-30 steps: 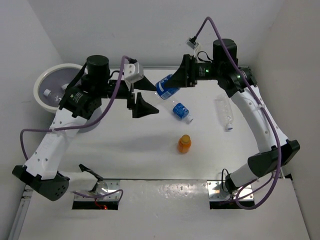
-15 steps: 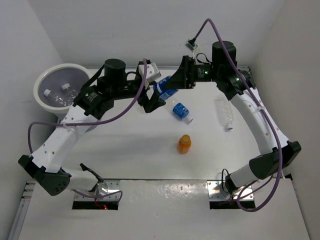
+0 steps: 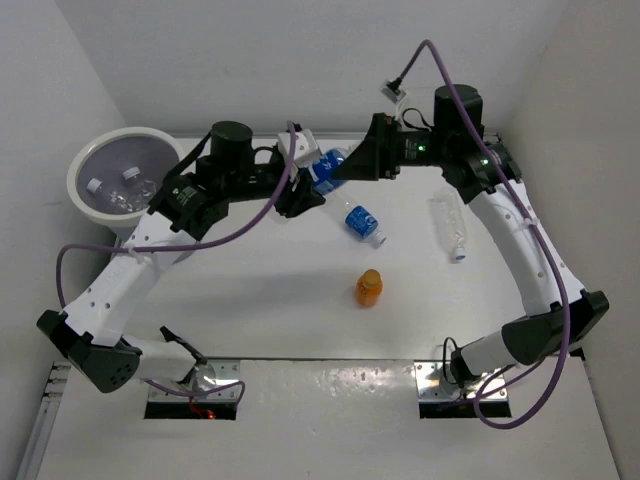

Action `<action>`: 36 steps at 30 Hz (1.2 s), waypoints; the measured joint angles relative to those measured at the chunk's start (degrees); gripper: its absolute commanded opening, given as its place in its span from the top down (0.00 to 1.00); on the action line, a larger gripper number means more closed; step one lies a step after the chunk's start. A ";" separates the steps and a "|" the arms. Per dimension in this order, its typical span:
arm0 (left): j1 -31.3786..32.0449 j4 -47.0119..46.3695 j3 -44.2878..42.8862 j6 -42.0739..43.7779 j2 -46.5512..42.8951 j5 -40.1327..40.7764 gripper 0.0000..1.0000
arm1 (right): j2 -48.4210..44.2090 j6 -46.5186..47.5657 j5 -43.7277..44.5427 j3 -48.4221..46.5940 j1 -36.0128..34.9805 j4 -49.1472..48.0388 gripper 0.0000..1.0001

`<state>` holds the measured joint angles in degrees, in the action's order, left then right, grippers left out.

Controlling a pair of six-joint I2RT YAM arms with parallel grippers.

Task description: Put the plastic bottles in the bin

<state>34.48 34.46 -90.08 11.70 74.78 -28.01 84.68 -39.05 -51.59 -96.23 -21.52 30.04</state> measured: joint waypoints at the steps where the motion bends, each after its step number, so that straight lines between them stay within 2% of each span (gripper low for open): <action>1: -1.20 0.04 0.02 -1.16 -0.22 0.42 0.93 | -0.28 0.68 -0.13 0.00 1.40 1.01 0.05; 2: -2.69 0.02 0.02 -2.69 -0.50 0.87 0.95 | -0.50 1.25 -0.46 -0.02 3.56 1.81 0.00; 4: -6.67 -0.07 0.02 -5.62 -1.20 2.16 1.00 | -0.79 2.62 -1.29 -0.02 8.68 2.95 0.00; 8: -14.29 0.63 -0.92 -11.39 -2.10 7.91 1.00 | -1.18 8.57 -0.68 0.44 19.98 7.30 0.00; 10: -17.81 2.75 -3.48 -14.03 -1.86 13.11 1.00 | -2.10 14.43 1.62 2.08 22.08 11.17 0.00; 13: -24.24 7.43 -10.51 -16.94 -0.24 21.16 1.00 | -4.52 23.12 5.46 7.15 20.90 15.76 0.00; 17: -33.35 10.25 -17.46 -19.47 2.05 27.69 1.00 | -7.30 32.46 11.76 15.65 17.27 20.15 0.00; 21: -40.13 14.80 -20.22 -19.69 4.22 28.89 1.00 | -8.83 38.16 17.07 23.41 12.87 20.20 0.00; 27: -49.44 19.65 -20.31 -18.62 8.44 25.97 0.97 | -9.38 42.75 22.71 28.57 5.44 19.26 0.00; 28: -50.93 19.63 -19.56 -18.32 8.83 25.31 0.95 | -9.38 43.23 23.37 29.20 4.59 19.08 0.00; 30: -53.55 19.17 -16.70 -17.68 8.87 24.39 0.79 | -9.38 43.82 24.76 30.08 3.58 18.58 0.00; 31: -54.62 19.10 -15.41 -17.27 8.87 24.13 0.66 | -9.35 44.04 25.46 30.25 2.99 18.32 0.00; 32: -55.60 19.17 -14.40 -16.94 9.01 23.74 0.42 | -9.33 44.19 26.12 30.36 2.56 18.01 0.00; 34: -57.24 19.63 -13.84 -16.52 9.79 22.34 0.24 | -9.20 44.48 27.12 30.60 1.46 17.11 0.00; 35: -57.79 19.71 -13.81 -16.33 10.29 21.62 0.22 | -9.09 44.59 27.45 30.84 0.98 16.57 0.00; 36: -58.42 19.78 -13.81 -16.57 10.91 20.57 0.11 | -8.92 44.65 27.69 31.15 0.48 16.15 0.00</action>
<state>-23.94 54.24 -103.90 -4.86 85.69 -7.44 75.77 5.61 -23.90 -65.08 -21.04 46.19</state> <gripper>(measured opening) 0.764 0.996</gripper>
